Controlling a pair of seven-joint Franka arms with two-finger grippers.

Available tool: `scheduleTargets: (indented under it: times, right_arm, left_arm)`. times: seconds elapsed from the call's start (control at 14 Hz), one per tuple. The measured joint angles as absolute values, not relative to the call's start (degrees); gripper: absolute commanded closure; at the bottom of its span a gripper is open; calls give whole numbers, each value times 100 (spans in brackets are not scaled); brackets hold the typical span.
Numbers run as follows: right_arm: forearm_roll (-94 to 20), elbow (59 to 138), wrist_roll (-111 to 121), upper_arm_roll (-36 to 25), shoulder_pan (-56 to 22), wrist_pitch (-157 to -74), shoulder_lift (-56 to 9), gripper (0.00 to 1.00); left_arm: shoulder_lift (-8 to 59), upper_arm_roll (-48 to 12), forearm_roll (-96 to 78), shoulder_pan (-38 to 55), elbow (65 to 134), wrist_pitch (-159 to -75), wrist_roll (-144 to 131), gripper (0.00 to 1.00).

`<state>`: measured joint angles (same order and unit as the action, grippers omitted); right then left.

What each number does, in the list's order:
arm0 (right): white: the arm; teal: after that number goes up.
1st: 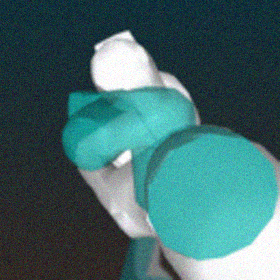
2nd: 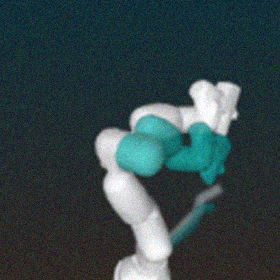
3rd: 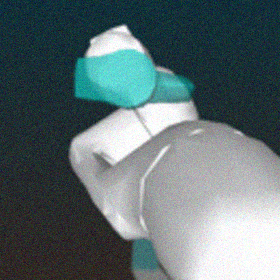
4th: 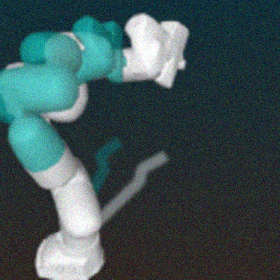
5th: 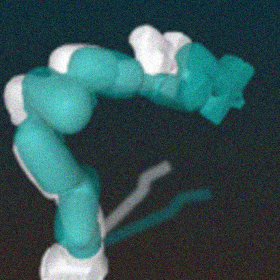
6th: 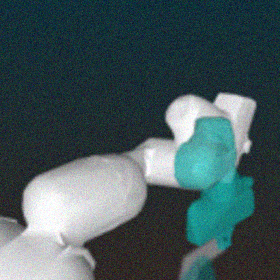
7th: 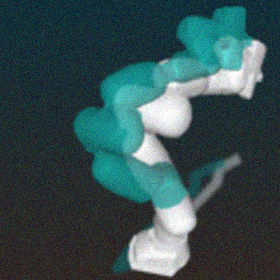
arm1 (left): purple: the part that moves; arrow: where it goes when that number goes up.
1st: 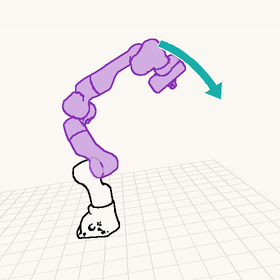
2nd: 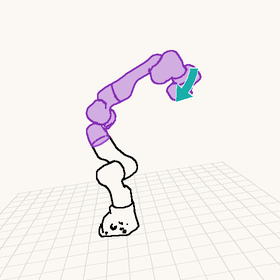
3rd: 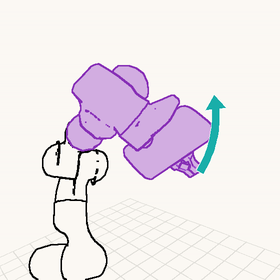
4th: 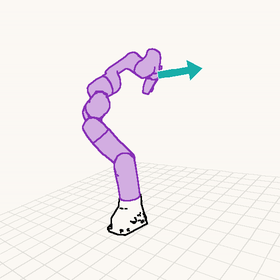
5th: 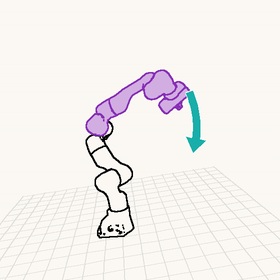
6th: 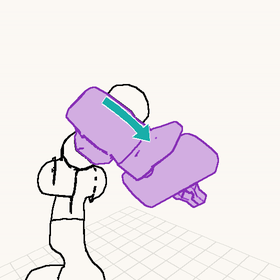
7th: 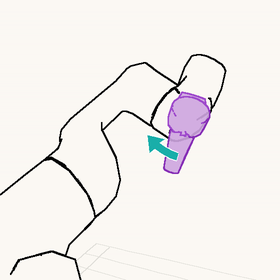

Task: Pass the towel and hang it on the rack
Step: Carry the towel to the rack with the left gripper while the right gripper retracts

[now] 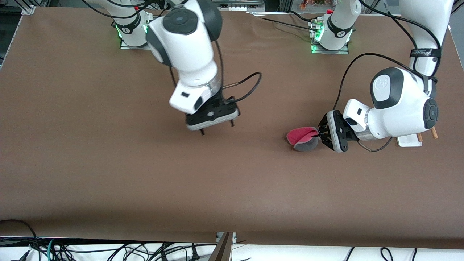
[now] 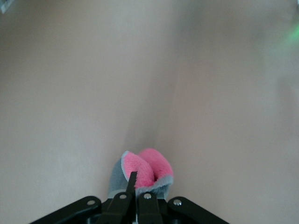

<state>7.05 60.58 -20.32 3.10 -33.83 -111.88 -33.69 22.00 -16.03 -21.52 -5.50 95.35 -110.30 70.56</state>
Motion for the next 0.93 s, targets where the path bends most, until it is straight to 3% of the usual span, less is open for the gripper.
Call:
scheduleTargets:
  times: [0.21, 0.57, 0.79, 0.93]
  right_arm:
    - [702, 6057, -1651, 304, -2906, -10778, -3273, 0]
    - [701, 6062, -769, 310, -1930, -10386, -3145, 0]
    - [699, 6315, -469, 315, -1456, -10254, -2790, 0]
    - [700, 6891, -413, 315, -1195, -10156, -2302, 0]
  left_arm:
    - [2183, -1232, -1635, -555, 9023, -10068, 6510, 100]
    - [2128, -29, -1219, -594, 8226, -8383, 6310, 100]
    - [2125, 666, -723, -606, 8132, -7894, 6305, 100]
    - [2126, 1017, -235, -613, 8132, -7738, 6283, 100]
